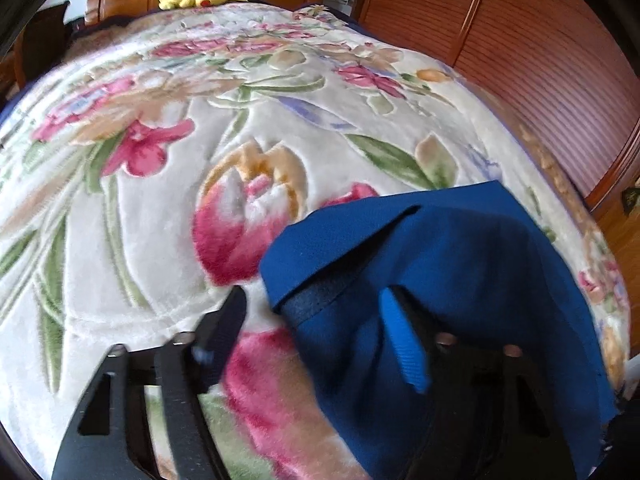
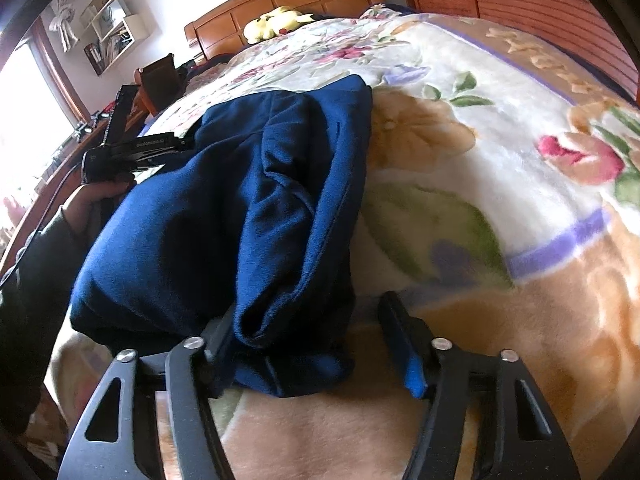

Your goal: Fold large clothes

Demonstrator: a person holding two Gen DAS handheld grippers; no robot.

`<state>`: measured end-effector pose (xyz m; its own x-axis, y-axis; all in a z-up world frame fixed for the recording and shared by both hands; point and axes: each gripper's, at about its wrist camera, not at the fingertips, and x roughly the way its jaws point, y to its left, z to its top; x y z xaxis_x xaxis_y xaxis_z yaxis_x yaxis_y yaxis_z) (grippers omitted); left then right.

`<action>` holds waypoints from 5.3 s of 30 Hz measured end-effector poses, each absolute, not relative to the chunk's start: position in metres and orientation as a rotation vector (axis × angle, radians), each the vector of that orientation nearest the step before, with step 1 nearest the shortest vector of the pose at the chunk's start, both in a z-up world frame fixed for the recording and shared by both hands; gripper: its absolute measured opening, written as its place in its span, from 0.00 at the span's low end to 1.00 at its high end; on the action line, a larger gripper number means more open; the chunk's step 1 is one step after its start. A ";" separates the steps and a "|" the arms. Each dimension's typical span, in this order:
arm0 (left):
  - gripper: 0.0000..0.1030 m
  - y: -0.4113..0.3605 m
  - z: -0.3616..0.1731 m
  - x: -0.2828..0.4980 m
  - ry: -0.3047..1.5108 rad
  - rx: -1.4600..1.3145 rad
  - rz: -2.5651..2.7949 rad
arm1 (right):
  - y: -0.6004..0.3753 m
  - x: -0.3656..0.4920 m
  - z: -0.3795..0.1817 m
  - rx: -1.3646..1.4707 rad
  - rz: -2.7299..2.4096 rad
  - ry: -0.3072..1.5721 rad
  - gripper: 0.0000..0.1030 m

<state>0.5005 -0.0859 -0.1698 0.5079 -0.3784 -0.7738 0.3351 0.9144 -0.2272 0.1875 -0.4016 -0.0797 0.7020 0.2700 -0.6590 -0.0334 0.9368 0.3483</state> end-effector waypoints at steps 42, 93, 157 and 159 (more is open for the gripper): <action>0.08 -0.442 0.051 0.338 0.523 0.161 -0.883 | -0.661 0.045 0.066 0.079 -0.408 0.505 0.10; 0.80 -0.341 0.025 0.185 0.487 0.227 -0.857 | -0.699 0.042 -0.033 0.208 -0.594 0.676 0.57; 0.80 -0.019 -0.040 0.114 0.588 0.019 -0.190 | -0.307 0.051 -0.004 0.034 0.110 0.491 0.74; 0.80 -0.015 -0.029 0.106 0.562 0.011 -0.187 | -0.303 0.044 0.004 0.031 0.118 0.461 0.74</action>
<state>0.1056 -0.0151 -0.0289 0.8297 -0.1737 -0.5304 0.1796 0.9829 -0.0408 0.0441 -0.3028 0.0040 0.8889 0.1205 -0.4420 -0.1065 0.9927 0.0566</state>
